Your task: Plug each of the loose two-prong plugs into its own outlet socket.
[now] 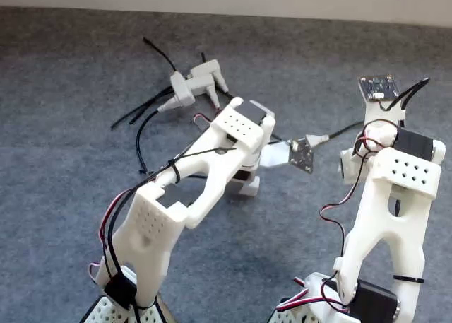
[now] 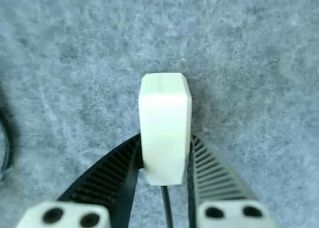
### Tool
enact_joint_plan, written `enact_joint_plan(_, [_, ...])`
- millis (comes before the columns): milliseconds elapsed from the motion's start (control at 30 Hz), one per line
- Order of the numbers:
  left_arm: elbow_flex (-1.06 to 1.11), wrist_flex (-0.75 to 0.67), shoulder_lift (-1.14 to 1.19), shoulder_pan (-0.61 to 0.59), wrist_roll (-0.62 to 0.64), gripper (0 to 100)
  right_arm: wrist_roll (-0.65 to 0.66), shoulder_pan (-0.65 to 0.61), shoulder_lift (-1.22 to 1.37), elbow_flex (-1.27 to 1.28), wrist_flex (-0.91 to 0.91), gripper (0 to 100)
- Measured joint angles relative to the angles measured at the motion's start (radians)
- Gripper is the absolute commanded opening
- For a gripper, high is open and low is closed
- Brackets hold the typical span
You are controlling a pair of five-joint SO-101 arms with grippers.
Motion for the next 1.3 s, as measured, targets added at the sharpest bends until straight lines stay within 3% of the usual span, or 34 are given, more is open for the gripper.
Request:
enact_joint_plan(300, [-0.110, -0.051, -0.008, -0.012, 0.440, 1, 0.000, 0.000, 0.000, 0.000, 0.000, 3.6])
enact_joint_plan(533, [-0.129, -0.051, -0.126, -0.015, 0.853, 1, 0.000, 0.005, 0.000, 0.000, 0.003, 3.6])
enact_joint_plan(767, [-0.130, -0.041, -0.313, -0.015, 1.284, 1, 0.000, 0.005, 0.000, -0.201, 0.221, 3.6])
enact_joint_plan(933, [-0.129, 0.066, -0.353, -0.015, 1.556, 1, -0.020, -0.063, -0.017, -0.336, 0.311, 3.6])
enact_joint_plan(1100, [-0.014, 0.054, -0.354, -0.031, 1.622, 1, -0.054, -0.213, -0.173, -0.338, 0.313, 3.6])
enact_joint_plan(1300, [0.236, -0.198, -0.354, -0.106, 1.571, 1, -0.060, -0.328, -0.411, -0.276, 0.313, 3.6])
